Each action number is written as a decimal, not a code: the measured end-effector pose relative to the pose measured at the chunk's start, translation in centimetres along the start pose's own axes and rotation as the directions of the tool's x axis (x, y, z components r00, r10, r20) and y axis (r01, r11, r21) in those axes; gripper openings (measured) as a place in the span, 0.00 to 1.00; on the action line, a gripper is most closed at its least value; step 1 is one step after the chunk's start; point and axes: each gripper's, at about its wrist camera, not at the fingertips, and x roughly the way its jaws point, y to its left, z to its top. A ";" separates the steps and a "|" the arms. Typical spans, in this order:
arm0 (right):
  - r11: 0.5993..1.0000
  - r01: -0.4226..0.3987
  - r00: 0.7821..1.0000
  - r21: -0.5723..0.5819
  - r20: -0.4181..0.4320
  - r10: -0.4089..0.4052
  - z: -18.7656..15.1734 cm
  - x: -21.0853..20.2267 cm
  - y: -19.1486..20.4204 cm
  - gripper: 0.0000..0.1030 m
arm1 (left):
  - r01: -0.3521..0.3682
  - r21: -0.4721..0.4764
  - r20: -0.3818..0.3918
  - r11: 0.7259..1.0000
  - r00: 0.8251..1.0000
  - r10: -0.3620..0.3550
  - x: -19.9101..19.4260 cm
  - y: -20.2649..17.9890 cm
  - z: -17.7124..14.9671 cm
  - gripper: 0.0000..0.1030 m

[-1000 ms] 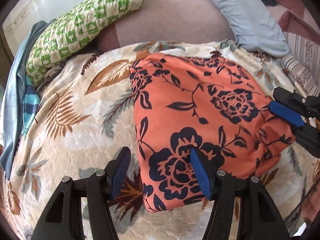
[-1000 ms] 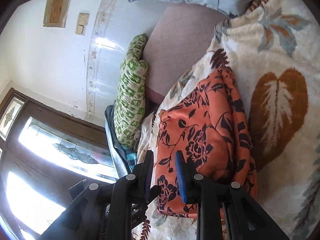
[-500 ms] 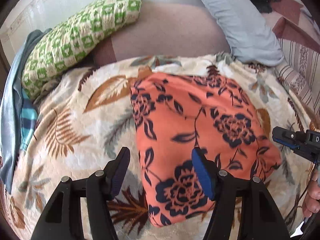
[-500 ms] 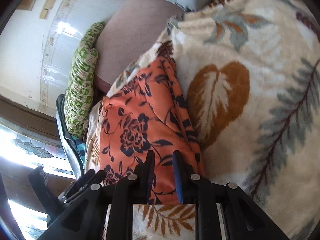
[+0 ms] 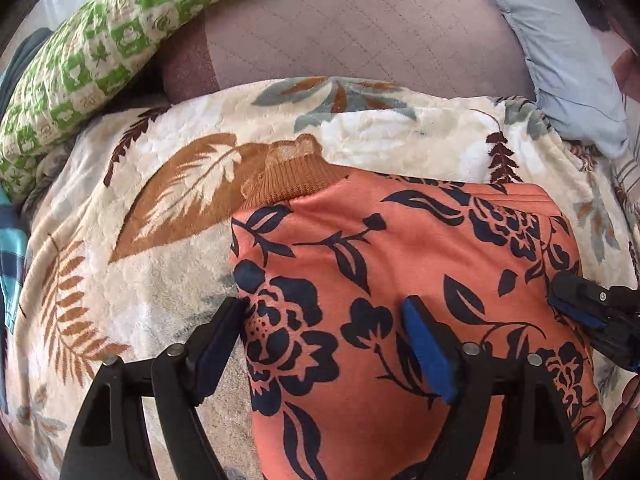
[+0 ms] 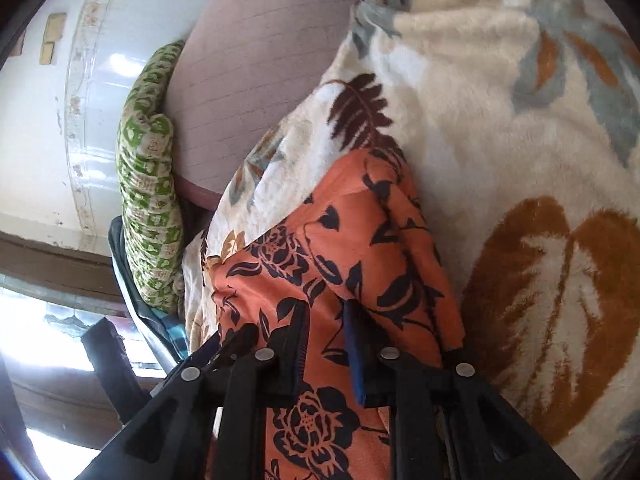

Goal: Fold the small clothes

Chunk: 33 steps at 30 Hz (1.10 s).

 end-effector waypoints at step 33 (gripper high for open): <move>0.988 0.151 0.978 -0.025 0.149 -0.146 -7.3 -11.7 -0.4 0.71 | 0.290 -0.166 0.009 0.943 0.956 -0.292 -8.4 10.7 -6.0 0.88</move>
